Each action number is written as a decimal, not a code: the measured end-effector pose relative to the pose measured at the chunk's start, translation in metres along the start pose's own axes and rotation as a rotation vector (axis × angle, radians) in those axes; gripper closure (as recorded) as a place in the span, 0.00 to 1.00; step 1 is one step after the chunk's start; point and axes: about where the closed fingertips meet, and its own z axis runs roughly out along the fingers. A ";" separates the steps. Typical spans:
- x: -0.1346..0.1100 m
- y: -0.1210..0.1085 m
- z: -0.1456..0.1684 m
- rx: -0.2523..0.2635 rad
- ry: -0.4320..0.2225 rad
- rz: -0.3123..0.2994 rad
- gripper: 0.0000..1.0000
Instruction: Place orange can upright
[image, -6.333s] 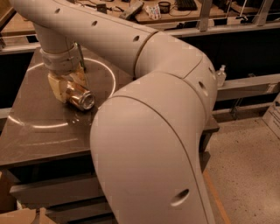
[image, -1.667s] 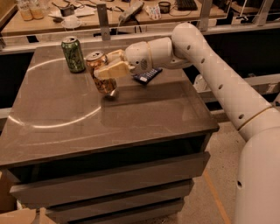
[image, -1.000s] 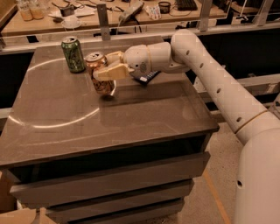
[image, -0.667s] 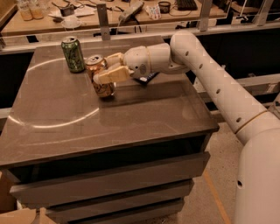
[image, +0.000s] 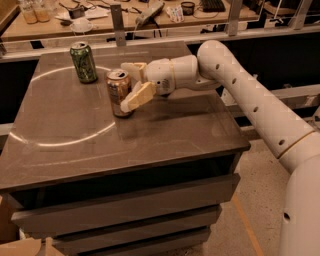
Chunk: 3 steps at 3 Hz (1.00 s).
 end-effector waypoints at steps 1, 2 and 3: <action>-0.007 0.005 -0.030 0.062 0.073 -0.010 0.00; -0.024 0.009 -0.073 0.191 0.146 -0.020 0.00; -0.024 0.009 -0.073 0.191 0.146 -0.020 0.00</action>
Offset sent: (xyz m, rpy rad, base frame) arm 0.0084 -0.1427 0.0674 -0.2326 -0.1105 -0.3784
